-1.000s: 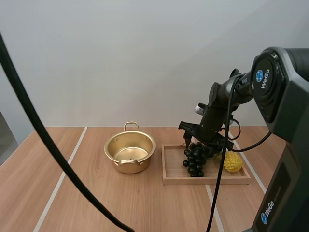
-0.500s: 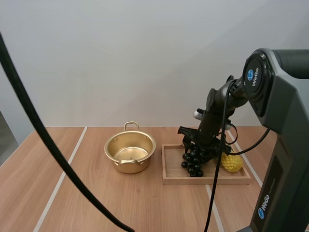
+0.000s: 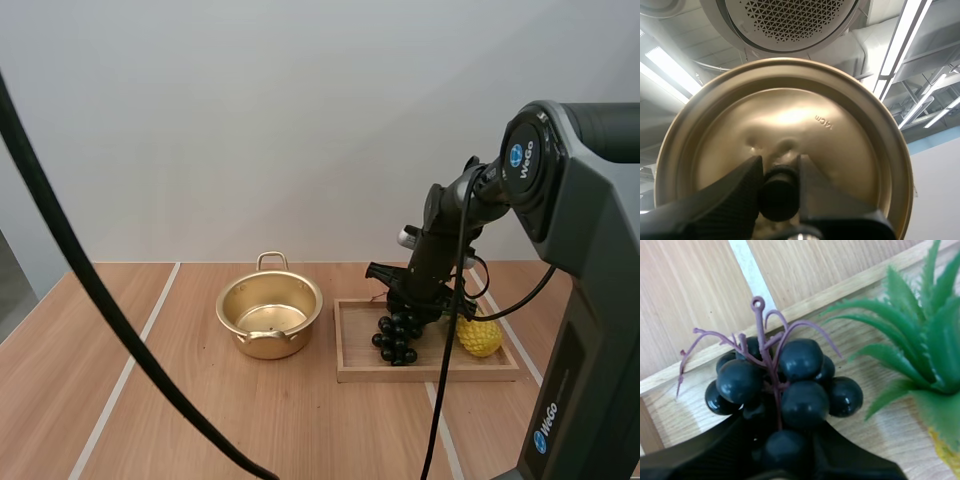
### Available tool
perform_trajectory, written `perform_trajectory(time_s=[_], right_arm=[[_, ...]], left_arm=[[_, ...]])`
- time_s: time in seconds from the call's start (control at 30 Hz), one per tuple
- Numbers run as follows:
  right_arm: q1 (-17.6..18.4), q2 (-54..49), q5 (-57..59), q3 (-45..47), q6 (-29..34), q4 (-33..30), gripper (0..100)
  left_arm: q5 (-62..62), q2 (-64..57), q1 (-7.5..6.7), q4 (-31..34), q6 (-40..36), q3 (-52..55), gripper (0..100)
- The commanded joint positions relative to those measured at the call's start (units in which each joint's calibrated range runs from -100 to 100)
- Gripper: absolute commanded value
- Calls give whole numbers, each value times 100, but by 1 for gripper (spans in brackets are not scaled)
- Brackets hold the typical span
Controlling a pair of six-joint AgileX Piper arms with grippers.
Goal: Open the pot, put the grape inside, and close it
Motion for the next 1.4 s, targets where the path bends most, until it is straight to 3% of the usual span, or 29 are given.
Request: perform_trajectory(time_s=[0.0, 0.3, 0.97, 1.17, 1.23, 1.37], right_arm=[[7, -171, 6, -28, -98, -68, 0], [7, -1422, 80, -395, -1084, 374, 0], [7, -4787, -653, -839, -1085, 848, 0], [7, -5324, -208, -849, -1085, 969, 0], [7, -5410, 286, -864, -1539, 1522, 0], [7, -5382, 1454, -864, -3804, 3128, 0]], left_arm=[[-232, -35, -4, 31, -43, -26, 0], [-232, -35, -4, 31, -43, -26, 0], [-232, -35, -4, 31, -43, -26, 0], [-232, -35, -4, 31, -43, -26, 0], [-232, -35, -4, 31, -43, -26, 0], [-232, -35, -4, 31, -43, -26, 0]])
